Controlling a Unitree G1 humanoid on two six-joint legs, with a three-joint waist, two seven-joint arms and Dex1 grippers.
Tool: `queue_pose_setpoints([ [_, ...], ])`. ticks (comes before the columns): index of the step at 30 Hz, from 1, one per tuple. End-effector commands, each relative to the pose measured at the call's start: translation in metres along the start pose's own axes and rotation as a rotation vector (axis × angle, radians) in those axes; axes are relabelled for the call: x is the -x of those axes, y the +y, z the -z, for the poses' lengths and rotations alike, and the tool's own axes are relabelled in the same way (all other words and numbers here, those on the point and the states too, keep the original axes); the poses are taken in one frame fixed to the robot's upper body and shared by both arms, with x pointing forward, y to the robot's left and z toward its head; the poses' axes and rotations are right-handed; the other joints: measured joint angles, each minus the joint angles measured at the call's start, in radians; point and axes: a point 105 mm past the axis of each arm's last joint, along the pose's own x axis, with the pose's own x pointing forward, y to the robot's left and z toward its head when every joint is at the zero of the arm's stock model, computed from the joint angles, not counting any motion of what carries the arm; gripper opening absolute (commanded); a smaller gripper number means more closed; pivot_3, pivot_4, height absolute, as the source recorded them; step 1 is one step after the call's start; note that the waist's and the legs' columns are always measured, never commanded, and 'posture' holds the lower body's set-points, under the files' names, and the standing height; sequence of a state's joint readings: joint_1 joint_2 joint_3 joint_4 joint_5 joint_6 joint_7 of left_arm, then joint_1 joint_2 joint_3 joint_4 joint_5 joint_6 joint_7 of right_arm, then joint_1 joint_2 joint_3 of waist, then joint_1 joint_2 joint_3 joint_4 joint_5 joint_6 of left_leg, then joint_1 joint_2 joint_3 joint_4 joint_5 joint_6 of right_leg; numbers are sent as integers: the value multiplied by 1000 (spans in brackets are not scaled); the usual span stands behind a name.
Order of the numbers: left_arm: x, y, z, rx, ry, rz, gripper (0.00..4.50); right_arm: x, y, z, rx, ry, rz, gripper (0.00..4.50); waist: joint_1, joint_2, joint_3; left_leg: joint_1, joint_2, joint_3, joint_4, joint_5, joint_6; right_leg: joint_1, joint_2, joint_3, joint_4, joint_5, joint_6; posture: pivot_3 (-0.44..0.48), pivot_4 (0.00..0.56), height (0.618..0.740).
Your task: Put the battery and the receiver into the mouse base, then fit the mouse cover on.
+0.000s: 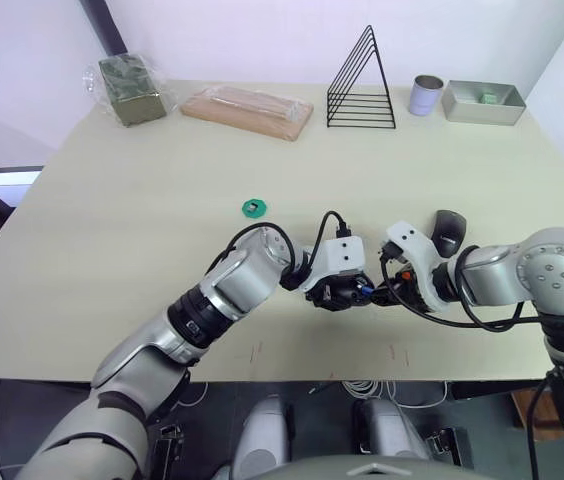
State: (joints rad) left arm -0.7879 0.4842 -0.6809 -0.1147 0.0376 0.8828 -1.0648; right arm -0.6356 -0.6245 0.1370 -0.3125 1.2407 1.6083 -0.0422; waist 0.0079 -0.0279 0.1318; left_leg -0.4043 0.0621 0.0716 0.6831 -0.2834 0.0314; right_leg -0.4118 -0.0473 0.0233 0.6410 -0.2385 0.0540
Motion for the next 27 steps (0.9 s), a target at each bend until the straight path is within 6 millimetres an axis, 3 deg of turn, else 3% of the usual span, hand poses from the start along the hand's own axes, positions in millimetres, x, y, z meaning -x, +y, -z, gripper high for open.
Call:
queue_pose_setpoints([
  [1,-2,-4,1,-1,9,7,2932,12,-1,-9,5,-55,-1,3387,0,0,0,0,0,0,0,0,0,0,0,0,0,0,0,0,150,740],
  [10,-2,-4,0,-2,9,10,2932,32,8,5,83,-76,-8,3387,4,0,0,-2,0,-1,0,0,0,0,0,-1,-1,0,0,0,150,740],
  [17,-1,-6,1,2,10,12,2932,52,14,-1,228,-459,103,3387,5,0,0,-5,0,-4,0,0,0,0,0,-6,-3,0,1,0,150,740],
  [23,-1,-7,1,6,12,13,2932,39,18,21,250,-560,65,3387,6,-1,-1,-3,-1,-3,2,0,0,0,0,-3,-1,-1,1,0,150,740],
  [25,0,-7,1,5,14,13,2932,31,25,18,247,-617,43,3387,5,0,-1,-3,-1,-2,2,0,0,0,0,-4,-1,-1,1,0,150,740],
  [27,0,-7,2,5,15,16,2932,25,24,13,203,-685,20,2815,1,-1,0,-2,-1,-2,2,0,0,0,1,-2,0,-1,0,0,150,740],
])
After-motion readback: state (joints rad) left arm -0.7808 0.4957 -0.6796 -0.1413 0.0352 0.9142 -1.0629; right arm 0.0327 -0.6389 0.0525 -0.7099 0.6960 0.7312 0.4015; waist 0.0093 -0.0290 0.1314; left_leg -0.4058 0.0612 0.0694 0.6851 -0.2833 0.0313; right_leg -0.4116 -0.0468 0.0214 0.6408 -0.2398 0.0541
